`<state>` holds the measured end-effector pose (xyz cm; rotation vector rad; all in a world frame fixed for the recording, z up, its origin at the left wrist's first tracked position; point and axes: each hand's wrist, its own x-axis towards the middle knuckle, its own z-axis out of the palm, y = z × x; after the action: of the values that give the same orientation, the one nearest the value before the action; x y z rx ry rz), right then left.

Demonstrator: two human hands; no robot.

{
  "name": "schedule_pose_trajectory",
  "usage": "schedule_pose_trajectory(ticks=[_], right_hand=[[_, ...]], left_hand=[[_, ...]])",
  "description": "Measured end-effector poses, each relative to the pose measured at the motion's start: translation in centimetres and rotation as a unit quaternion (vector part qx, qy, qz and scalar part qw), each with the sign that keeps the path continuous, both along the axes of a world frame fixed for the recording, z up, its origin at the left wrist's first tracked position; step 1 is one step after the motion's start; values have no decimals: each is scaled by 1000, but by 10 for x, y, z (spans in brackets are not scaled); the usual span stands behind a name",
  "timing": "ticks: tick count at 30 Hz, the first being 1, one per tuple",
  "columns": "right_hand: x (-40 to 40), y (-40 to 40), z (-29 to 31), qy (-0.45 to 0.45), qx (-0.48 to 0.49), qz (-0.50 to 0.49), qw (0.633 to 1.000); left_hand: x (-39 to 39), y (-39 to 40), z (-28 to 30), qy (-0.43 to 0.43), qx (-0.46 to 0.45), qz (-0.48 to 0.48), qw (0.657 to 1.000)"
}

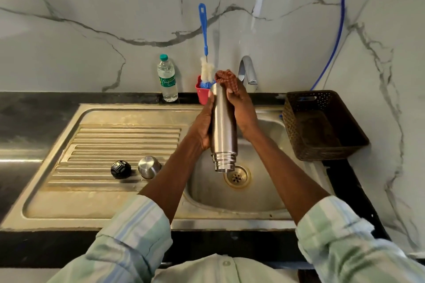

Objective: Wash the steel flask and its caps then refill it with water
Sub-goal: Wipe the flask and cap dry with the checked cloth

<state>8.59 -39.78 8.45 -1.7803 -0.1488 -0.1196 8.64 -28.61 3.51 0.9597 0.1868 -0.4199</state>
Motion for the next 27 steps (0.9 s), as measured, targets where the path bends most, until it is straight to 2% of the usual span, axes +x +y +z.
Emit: schedule_pose_trajectory(ticks=[3,6,8,11,13,15,18,20,23,25,27], right_hand=[[-52,6,-29,-38,6,43,998],[-106,8,-66,-70,-21,82,994],[-94,5,-67,-77,-41,72,994],[-31,1,-41,-49,-90,10,995],[9,-8,-19,0,-40,-4,999],[22,-11,-5,20,21,9,1000],[-4,0,-10,7,18,11,1000],[-40,6,-39,-24,-2,36,999],[-97,10,-78,-79,-63,75,992],[-88,9,-76,-110,-88,59,988],[-48,7,-62,-106,-128,25,986]], left_hand=[[5,8,7,18,-42,26,999],[16,23,-8,35,57,68,995],[18,22,-17,35,98,46,994],[8,11,-6,30,66,-29,997],[1,7,-4,45,-10,-54,998],[0,4,-4,41,-33,-48,997],[1,2,-2,25,-31,9,999],[6,10,0,26,-24,36,999],[13,24,-6,39,50,64,996],[11,22,-9,25,53,31,998],[7,16,-11,1,10,-21,1000]])
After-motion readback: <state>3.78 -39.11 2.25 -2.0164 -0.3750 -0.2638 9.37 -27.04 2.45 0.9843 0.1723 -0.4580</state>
